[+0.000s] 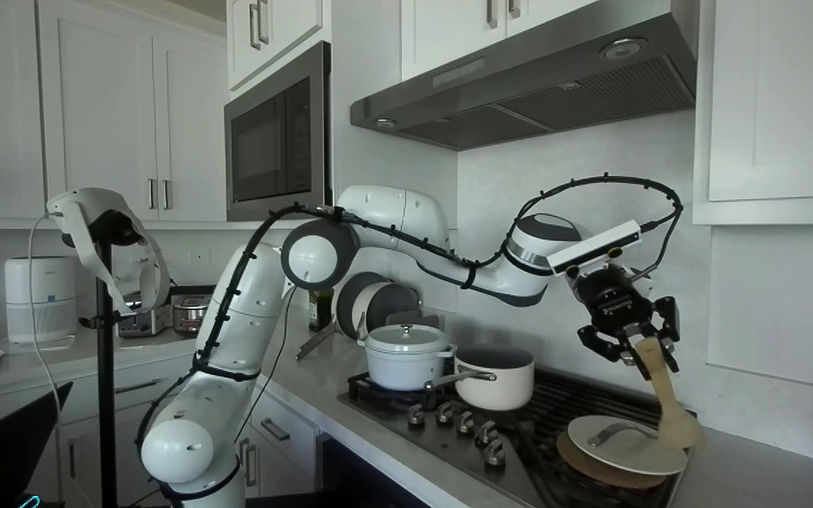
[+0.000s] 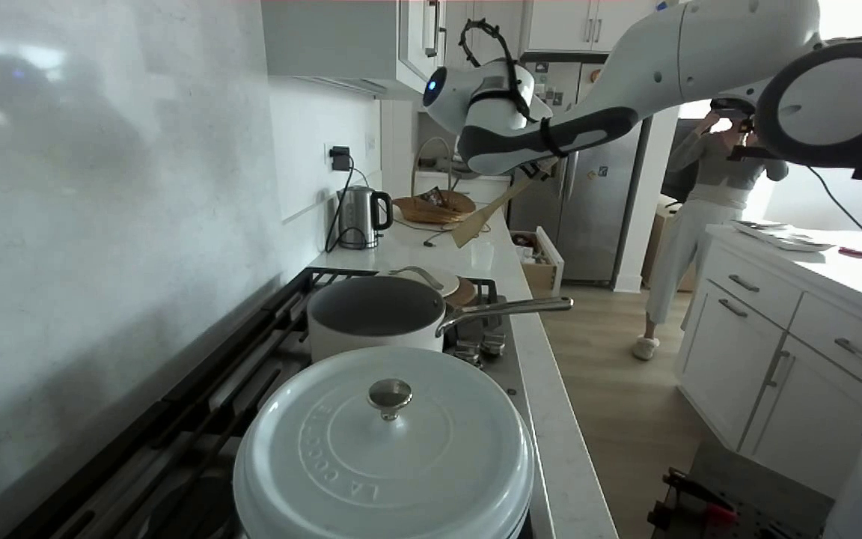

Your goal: Use the wooden spoon to mix inside the pot

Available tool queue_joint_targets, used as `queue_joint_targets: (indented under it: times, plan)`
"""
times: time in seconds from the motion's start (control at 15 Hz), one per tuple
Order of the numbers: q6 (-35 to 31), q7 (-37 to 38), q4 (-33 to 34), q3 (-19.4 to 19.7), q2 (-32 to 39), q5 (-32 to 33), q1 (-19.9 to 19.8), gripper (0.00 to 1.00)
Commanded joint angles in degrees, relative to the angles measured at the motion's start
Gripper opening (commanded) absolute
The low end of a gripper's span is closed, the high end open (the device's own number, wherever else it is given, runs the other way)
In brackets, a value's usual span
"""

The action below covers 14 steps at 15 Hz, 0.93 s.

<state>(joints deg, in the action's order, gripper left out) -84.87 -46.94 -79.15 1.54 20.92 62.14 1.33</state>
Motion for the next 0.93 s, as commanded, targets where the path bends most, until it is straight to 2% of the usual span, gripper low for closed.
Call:
queue_joint_targets:
  times: [0.0,0.4,0.87]
  plan:
    - [8.4,-6.0,10.0,-0.3,5.8,7.7,3.8,0.07]
    - [11.5,-13.7,19.0,-0.3,10.8,17.9,7.3,0.07]
    - [9.5,-17.8,21.9,-1.2,11.9,20.6,10.4,0.07]
